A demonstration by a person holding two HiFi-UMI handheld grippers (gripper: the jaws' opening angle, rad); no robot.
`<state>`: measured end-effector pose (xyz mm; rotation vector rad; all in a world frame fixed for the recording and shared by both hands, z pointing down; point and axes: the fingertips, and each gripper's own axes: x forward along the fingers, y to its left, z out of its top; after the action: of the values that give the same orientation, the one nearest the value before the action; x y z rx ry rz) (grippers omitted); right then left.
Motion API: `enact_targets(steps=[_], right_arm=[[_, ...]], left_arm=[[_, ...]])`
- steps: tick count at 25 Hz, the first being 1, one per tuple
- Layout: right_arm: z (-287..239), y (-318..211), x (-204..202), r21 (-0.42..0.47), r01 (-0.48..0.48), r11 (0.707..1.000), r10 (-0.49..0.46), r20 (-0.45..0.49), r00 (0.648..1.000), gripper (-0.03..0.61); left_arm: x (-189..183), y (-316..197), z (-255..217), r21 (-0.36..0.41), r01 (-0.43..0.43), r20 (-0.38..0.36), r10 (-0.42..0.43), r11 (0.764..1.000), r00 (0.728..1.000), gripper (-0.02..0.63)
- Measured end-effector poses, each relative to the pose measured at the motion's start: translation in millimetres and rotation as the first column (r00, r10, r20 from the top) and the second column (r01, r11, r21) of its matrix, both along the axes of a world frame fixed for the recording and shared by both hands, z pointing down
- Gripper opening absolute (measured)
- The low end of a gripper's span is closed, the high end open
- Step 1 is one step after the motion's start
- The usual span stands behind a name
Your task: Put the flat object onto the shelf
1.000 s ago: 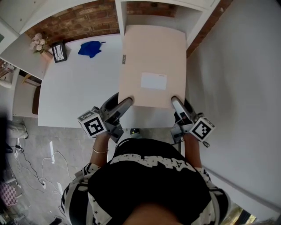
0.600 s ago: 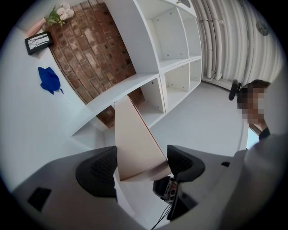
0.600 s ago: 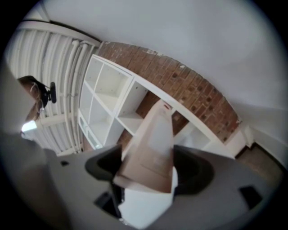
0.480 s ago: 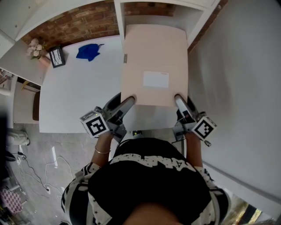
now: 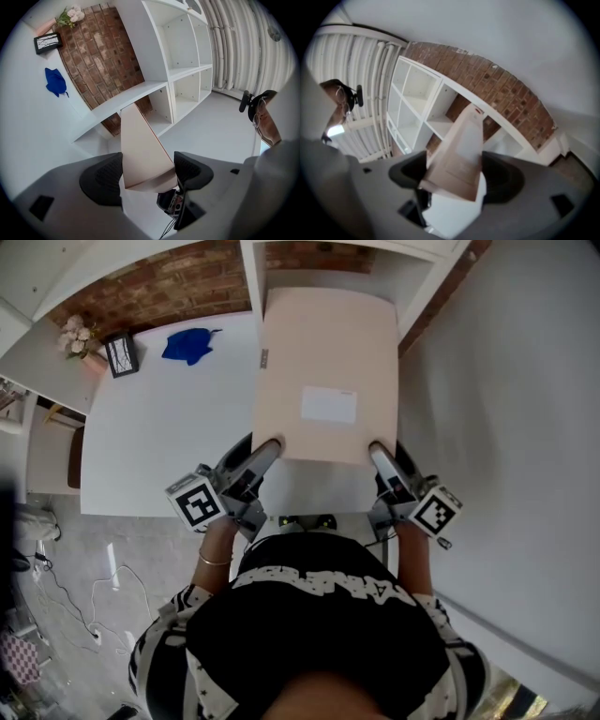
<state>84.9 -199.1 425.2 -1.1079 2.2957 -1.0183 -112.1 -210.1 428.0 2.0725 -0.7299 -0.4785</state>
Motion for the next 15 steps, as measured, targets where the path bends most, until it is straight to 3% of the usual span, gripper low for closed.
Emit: enact_targets(steps=[7,15], right_arm=[[-4,9,7,0.036,0.07,0.997,-0.068,-0.044,0.997,0.36],[-8,14,5,0.118,0.124,0.985,-0.097,-0.211,0.973,0.36]], left_arm=[[2,-1,-5,-0.016,0.049,-0.008,-0.049,0.999,0.999,0.36],[6,-12,-9,-0.02,0.074,-0.024,-0.074,0.997,0.997,0.36]])
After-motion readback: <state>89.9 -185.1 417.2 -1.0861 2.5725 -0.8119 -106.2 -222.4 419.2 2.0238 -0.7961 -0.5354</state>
